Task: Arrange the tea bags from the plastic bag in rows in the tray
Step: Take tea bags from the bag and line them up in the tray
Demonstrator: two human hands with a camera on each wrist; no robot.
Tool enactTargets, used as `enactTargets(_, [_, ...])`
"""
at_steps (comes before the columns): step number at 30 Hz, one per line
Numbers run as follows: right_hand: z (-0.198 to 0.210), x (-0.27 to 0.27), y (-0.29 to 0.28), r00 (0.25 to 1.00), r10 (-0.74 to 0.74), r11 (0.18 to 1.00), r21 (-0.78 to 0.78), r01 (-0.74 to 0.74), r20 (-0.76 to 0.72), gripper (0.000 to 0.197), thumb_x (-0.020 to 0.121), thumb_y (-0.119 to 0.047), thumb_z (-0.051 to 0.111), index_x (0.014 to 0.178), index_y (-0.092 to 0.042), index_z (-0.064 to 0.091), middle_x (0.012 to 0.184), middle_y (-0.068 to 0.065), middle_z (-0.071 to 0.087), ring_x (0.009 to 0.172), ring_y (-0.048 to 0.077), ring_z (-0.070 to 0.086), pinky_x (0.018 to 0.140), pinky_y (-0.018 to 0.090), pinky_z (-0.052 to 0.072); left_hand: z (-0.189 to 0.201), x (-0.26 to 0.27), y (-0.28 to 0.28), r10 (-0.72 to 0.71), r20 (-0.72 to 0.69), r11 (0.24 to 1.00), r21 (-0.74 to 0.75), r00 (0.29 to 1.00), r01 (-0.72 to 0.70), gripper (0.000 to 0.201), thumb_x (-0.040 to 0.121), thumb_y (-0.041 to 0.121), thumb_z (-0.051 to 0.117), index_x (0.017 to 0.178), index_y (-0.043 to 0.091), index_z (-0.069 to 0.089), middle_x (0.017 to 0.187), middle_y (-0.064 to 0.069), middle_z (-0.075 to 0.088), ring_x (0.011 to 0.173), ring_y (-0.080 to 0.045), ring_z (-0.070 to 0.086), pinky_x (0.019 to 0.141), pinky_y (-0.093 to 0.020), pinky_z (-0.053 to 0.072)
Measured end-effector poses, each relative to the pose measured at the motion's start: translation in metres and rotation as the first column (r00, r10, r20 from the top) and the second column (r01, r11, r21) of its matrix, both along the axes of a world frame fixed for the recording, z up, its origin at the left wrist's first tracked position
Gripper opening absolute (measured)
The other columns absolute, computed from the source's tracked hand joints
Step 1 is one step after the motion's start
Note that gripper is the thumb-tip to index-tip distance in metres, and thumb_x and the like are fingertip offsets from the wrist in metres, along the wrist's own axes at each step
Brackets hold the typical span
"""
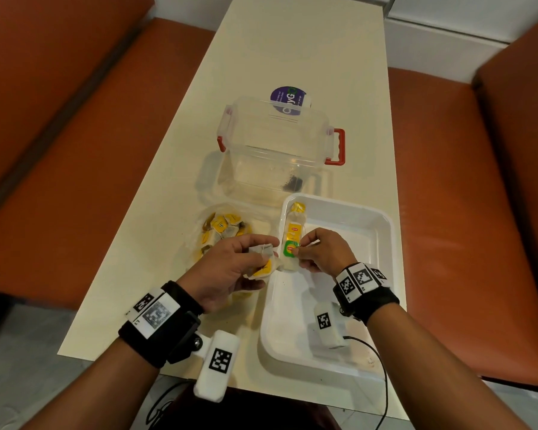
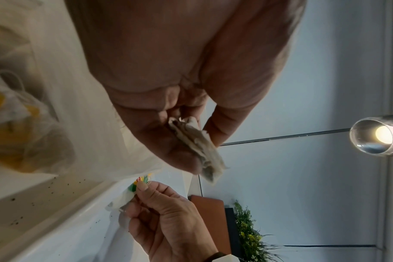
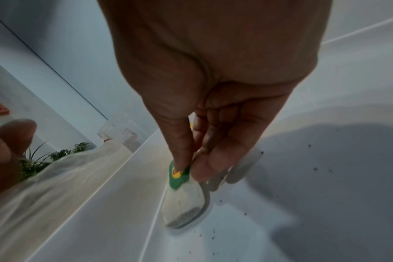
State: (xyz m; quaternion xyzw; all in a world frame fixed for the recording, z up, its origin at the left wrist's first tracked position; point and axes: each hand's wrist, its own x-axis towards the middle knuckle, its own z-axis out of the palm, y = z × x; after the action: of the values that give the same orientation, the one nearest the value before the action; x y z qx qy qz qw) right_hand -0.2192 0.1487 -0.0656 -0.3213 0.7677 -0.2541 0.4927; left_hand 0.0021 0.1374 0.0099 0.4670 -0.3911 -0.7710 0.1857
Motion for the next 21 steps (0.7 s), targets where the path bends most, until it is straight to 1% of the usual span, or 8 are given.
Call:
enactTargets(2, [-0.001, 0.000, 0.001, 1.000, -0.004, 1.000, -0.003, 0.004, -0.003, 0.028, 0.076, -0.016, 0.086, 0.085, -0.014, 0.060, 0.068, 0.006, 0.072, 0.061, 0.019, 0.068, 0.061, 0.032, 0.055, -0.001, -0.001, 0.000, 0.014, -0.009, 1.000, -0.003, 1.000, -0.014, 0.025, 0.095, 0.004, 0.062, 0.114, 0.018, 0.071, 0.085, 0.002, 0.067, 0.070, -0.009, 0.061, 0.063, -0.027, 0.055])
enactTargets(4, [-0.001, -0.001, 0.001, 1.000, -0.015, 1.000, -0.004, 0.015, -0.014, 0.026, 0.077, -0.013, 0.085, 0.085, -0.013, 0.060, 0.070, 0.009, 0.073, 0.059, 0.019, 0.067, 0.060, 0.031, 0.055, -0.002, -0.001, 0.000, 0.036, -0.021, 0.999, -0.004, 0.999, -0.037, 0.023, 0.094, 0.002, 0.062, 0.110, 0.018, 0.068, 0.091, 0.001, 0.068, 0.072, -0.010, 0.063, 0.066, -0.031, 0.057])
enactTargets(7, [-0.001, -0.002, 0.004, 0.999, -0.034, 0.999, -0.022, 0.034, -0.017, 0.024, 0.078, -0.011, 0.083, 0.085, -0.013, 0.060, 0.074, 0.012, 0.073, 0.057, 0.018, 0.065, 0.060, 0.031, 0.054, -0.004, -0.002, 0.001, 0.062, -0.043, 0.998, 0.019, 0.997, -0.061, 0.020, 0.094, -0.001, 0.061, 0.106, 0.015, 0.062, 0.089, 0.000, 0.069, 0.065, -0.010, 0.063, 0.071, -0.036, 0.060])
enactTargets(11, [0.000, -0.004, 0.008, 0.999, -0.029, 0.999, -0.040, 0.028, -0.015, 0.023, 0.079, -0.012, 0.082, 0.085, -0.012, 0.060, 0.073, 0.012, 0.072, 0.059, 0.020, 0.064, 0.061, 0.032, 0.054, -0.006, -0.003, 0.000, 0.093, -0.060, 0.995, 0.047, 0.994, -0.090, 0.018, 0.094, -0.001, 0.061, 0.102, 0.014, 0.058, 0.086, -0.004, 0.067, 0.064, -0.013, 0.062, 0.068, -0.036, 0.060])
enactTargets(13, [0.004, -0.002, 0.011, 0.999, -0.031, 0.998, -0.062, 0.030, -0.009, 0.021, 0.081, -0.014, 0.080, 0.084, -0.012, 0.060, 0.074, 0.012, 0.072, 0.061, 0.020, 0.065, 0.063, 0.033, 0.054, -0.006, -0.004, 0.000, 0.097, -0.062, 0.994, 0.047, 0.993, -0.095, 0.017, 0.094, -0.001, 0.060, 0.103, 0.014, 0.058, 0.084, -0.002, 0.068, 0.062, -0.011, 0.063, 0.071, -0.037, 0.060])
enactTargets(17, [0.029, 0.006, 0.018, 1.000, -0.010, 0.990, -0.138, 0.010, 0.003, 0.018, 0.089, -0.025, 0.074, 0.087, -0.009, 0.065, 0.080, 0.006, 0.074, 0.062, 0.014, 0.065, 0.063, 0.032, 0.053, -0.004, -0.006, -0.001, 0.065, -0.054, 0.998, 0.008, 0.996, -0.064, 0.019, 0.095, 0.000, 0.059, 0.109, 0.013, 0.060, 0.071, 0.008, 0.067, 0.056, -0.005, 0.060, 0.079, -0.040, 0.057])
enactTargets(19, [0.050, 0.013, 0.024, 0.998, -0.001, 0.980, -0.197, 0.014, 0.069, 0.022, 0.092, -0.028, 0.072, 0.093, -0.006, 0.067, 0.082, 0.007, 0.073, 0.062, 0.013, 0.063, 0.061, 0.030, 0.050, -0.004, -0.008, -0.001, 0.072, -0.059, 0.997, 0.012, 0.996, -0.072, 0.017, 0.095, 0.001, 0.060, 0.106, 0.013, 0.057, 0.069, 0.007, 0.066, 0.057, -0.006, 0.061, 0.077, -0.039, 0.057])
enactTargets(21, [0.070, 0.020, 0.032, 0.989, 0.019, 0.967, -0.254, 0.018, 0.144, 0.025, 0.092, -0.029, 0.071, 0.096, -0.004, 0.067, 0.085, 0.012, 0.073, 0.062, 0.015, 0.061, 0.058, 0.027, 0.048, -0.005, -0.009, -0.002, 0.097, -0.066, 0.995, 0.021, 0.993, -0.096, 0.016, 0.094, 0.001, 0.061, 0.103, 0.013, 0.054, 0.070, 0.003, 0.066, 0.060, -0.008, 0.062, 0.075, -0.038, 0.059])
